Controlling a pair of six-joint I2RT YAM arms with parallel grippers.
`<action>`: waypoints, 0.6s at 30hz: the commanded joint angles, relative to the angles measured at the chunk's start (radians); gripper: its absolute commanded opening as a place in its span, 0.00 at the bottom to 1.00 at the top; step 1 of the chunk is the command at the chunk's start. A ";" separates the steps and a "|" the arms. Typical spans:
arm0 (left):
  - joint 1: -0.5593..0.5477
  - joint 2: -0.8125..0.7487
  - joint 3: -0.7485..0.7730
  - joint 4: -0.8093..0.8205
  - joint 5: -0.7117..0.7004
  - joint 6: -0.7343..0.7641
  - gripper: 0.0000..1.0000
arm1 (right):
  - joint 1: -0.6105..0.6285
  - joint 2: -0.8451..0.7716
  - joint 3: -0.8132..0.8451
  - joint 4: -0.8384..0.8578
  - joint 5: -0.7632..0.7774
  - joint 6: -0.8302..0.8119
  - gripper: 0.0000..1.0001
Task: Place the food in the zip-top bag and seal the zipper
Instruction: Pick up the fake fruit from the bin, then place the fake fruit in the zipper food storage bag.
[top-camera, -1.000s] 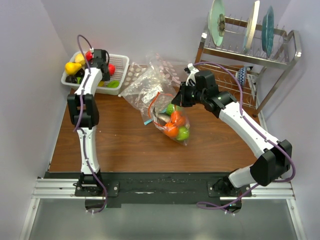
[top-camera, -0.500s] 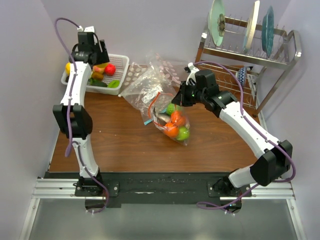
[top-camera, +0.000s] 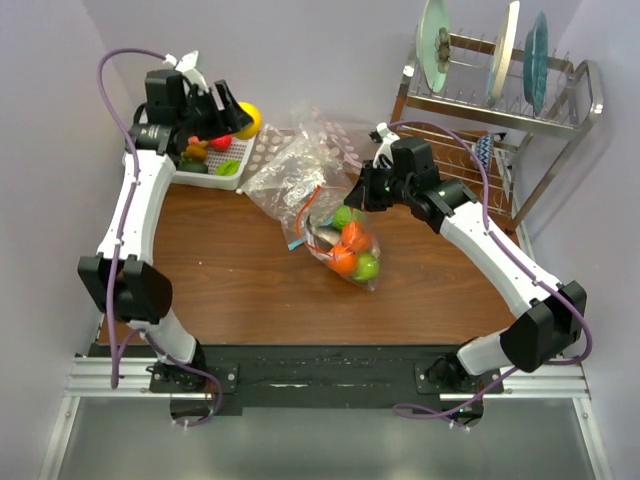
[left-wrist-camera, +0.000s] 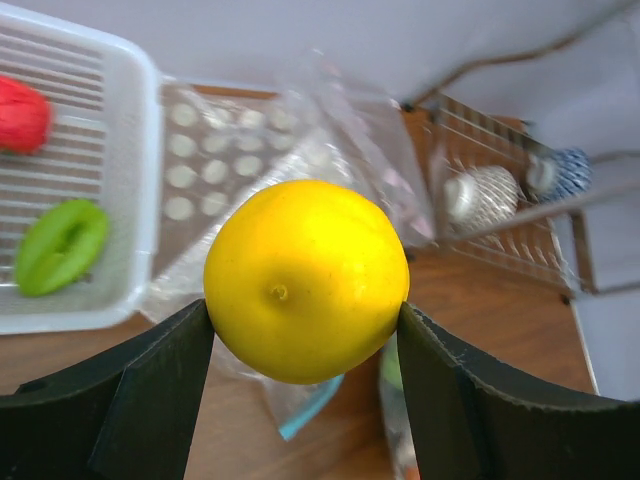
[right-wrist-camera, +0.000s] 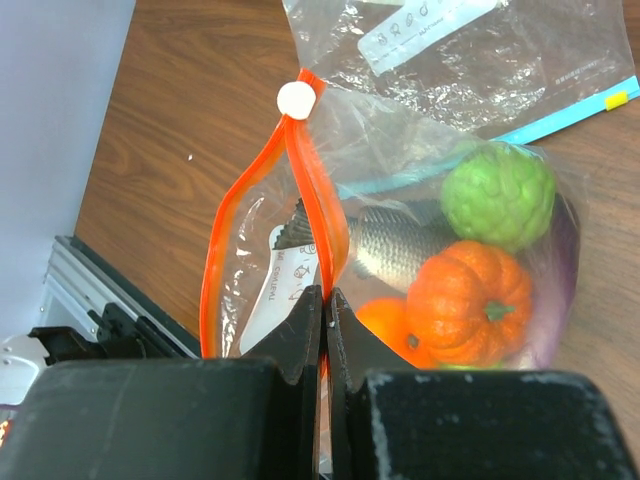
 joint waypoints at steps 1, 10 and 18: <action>-0.036 -0.155 -0.208 0.179 0.198 -0.108 0.52 | -0.004 -0.013 0.047 0.004 0.002 -0.008 0.00; -0.174 -0.353 -0.461 0.382 0.319 -0.262 0.52 | -0.004 -0.010 0.052 0.002 -0.002 -0.004 0.00; -0.270 -0.453 -0.586 0.398 0.291 -0.291 0.51 | -0.007 -0.010 0.065 -0.010 0.013 -0.005 0.00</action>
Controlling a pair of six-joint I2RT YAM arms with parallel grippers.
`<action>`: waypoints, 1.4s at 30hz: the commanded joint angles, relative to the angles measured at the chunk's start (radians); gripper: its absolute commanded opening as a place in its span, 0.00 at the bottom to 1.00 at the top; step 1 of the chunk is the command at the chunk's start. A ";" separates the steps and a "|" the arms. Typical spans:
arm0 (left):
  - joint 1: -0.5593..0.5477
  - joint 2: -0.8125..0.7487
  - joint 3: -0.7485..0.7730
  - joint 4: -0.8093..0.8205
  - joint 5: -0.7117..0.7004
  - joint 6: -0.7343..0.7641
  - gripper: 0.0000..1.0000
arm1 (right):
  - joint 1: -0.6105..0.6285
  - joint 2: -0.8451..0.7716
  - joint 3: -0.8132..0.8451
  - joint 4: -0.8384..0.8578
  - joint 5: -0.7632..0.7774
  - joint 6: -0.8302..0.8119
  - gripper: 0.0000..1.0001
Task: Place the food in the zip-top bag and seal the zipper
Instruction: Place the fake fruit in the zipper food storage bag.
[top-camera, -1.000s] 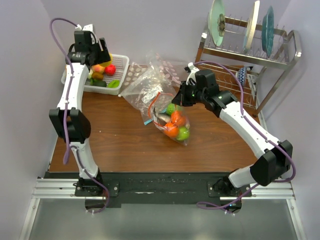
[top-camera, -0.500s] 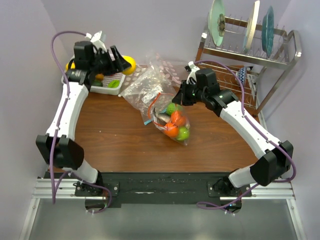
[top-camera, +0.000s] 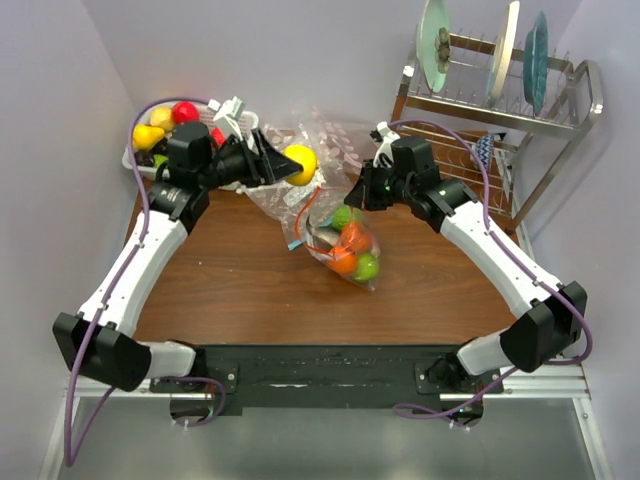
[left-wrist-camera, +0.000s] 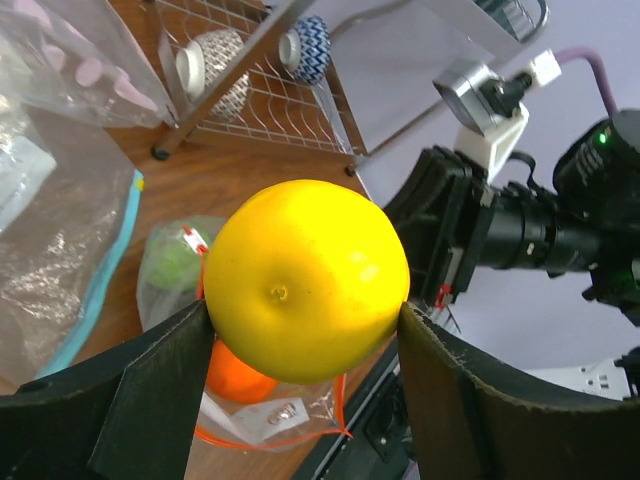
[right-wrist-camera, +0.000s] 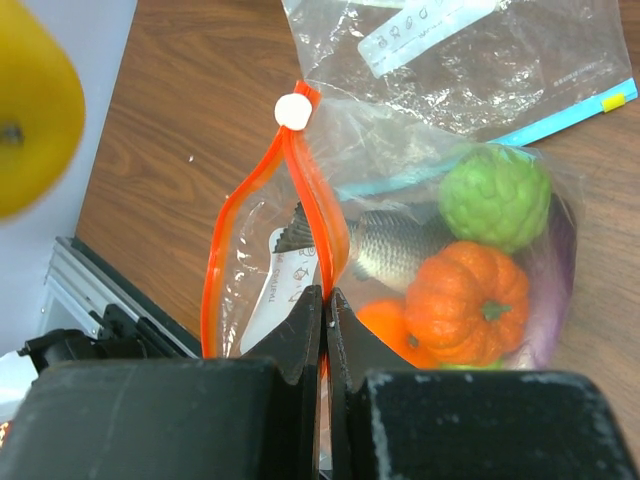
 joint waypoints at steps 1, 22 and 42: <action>-0.054 -0.065 -0.084 0.062 0.007 -0.038 0.51 | -0.006 -0.008 0.059 -0.009 0.010 -0.005 0.00; -0.330 0.044 -0.127 -0.062 -0.385 0.104 0.58 | -0.007 -0.022 0.067 -0.027 0.024 -0.007 0.00; -0.358 0.053 0.085 -0.278 -0.517 0.189 0.99 | -0.011 -0.025 0.044 -0.024 0.038 -0.013 0.00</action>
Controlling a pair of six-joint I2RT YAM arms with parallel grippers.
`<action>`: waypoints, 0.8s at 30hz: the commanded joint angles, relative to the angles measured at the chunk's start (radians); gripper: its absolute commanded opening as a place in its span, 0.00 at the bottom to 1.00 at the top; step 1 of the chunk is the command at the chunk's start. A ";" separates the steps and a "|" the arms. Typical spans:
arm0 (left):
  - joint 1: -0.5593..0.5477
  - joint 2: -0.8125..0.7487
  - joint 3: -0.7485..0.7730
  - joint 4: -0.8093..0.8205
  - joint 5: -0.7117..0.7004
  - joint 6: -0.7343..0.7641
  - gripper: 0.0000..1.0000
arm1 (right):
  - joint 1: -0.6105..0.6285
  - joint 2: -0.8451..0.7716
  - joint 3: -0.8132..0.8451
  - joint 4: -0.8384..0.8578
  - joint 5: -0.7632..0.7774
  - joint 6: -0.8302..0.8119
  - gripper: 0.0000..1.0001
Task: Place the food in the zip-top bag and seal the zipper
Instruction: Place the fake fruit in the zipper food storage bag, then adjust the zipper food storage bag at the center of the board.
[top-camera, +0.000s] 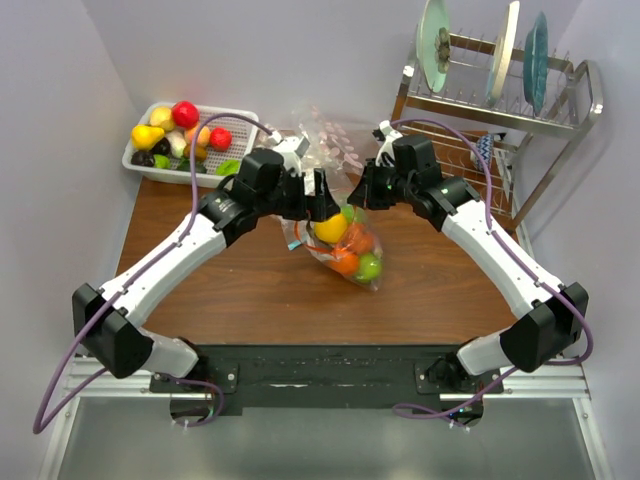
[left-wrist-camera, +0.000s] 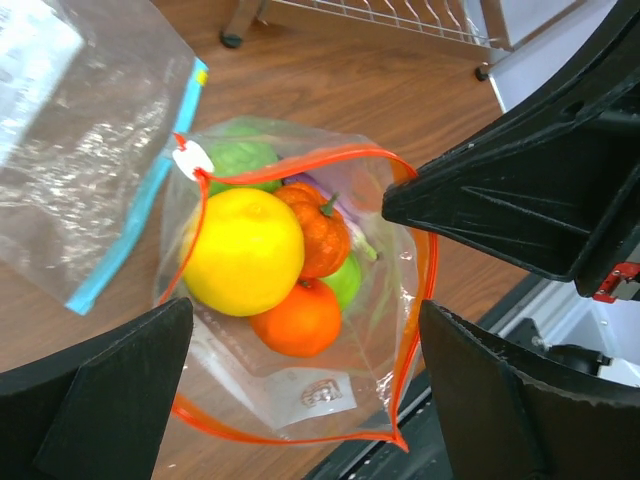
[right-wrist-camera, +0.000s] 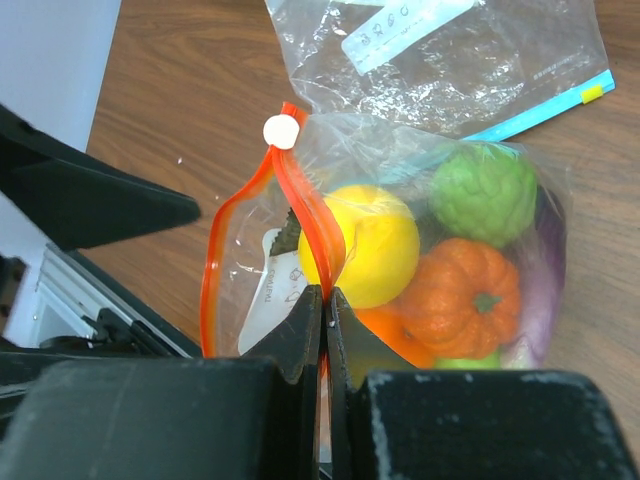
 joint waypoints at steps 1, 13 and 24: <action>-0.006 -0.024 0.098 -0.121 -0.102 0.089 0.99 | -0.006 -0.027 0.017 0.020 0.012 -0.012 0.00; 0.144 0.029 0.149 -0.252 -0.138 0.192 0.91 | -0.006 -0.036 -0.001 0.024 -0.002 -0.014 0.00; 0.236 0.104 0.173 -0.298 -0.261 0.284 0.92 | -0.007 -0.042 -0.044 0.038 -0.008 -0.015 0.00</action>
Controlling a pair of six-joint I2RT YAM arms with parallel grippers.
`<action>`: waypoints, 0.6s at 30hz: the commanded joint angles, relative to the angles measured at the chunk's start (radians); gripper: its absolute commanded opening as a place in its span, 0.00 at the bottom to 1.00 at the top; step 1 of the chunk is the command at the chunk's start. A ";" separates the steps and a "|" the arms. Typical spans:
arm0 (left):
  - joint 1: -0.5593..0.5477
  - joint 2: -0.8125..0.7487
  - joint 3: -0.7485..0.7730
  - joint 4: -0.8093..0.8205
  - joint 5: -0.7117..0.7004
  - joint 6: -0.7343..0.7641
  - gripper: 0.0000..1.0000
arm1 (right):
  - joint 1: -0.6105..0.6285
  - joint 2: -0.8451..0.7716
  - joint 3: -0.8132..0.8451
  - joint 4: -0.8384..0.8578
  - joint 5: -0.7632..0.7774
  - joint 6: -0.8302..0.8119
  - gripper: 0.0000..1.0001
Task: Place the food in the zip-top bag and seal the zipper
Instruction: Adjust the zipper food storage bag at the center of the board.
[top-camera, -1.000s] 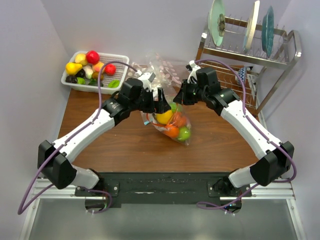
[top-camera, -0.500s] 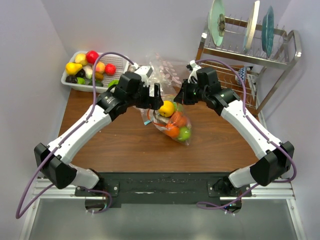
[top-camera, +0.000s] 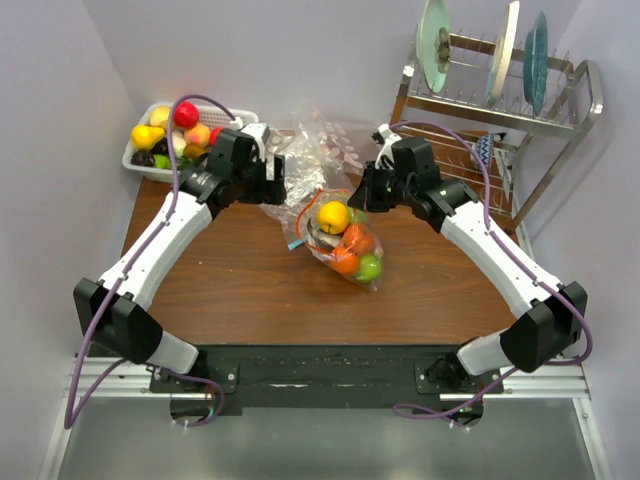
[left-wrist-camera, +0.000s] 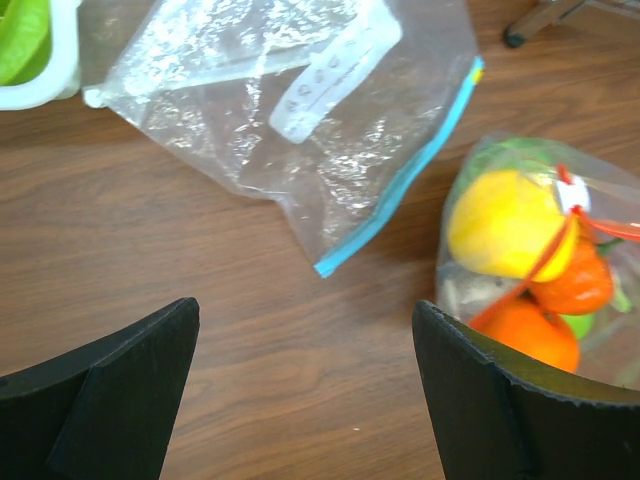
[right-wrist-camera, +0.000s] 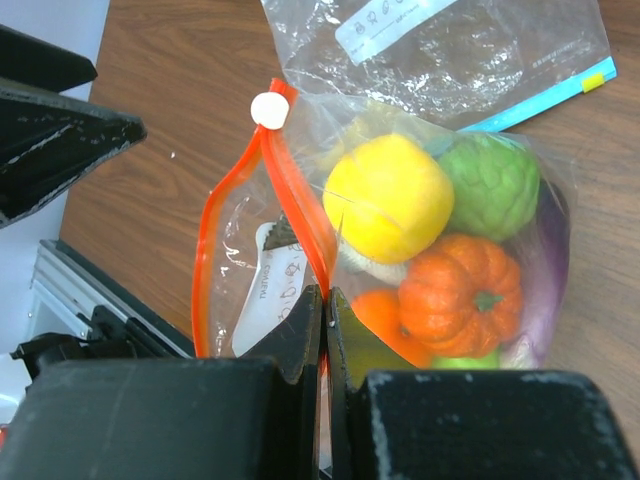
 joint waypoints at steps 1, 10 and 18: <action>0.011 0.030 0.045 -0.021 -0.020 0.064 0.92 | -0.006 -0.041 -0.021 0.030 -0.010 -0.015 0.00; 0.010 -0.022 -0.122 0.156 0.316 0.029 0.92 | -0.007 -0.033 -0.038 0.038 -0.013 -0.015 0.00; -0.007 -0.050 -0.254 0.277 0.461 -0.038 0.79 | -0.006 -0.025 -0.029 0.041 -0.019 -0.012 0.00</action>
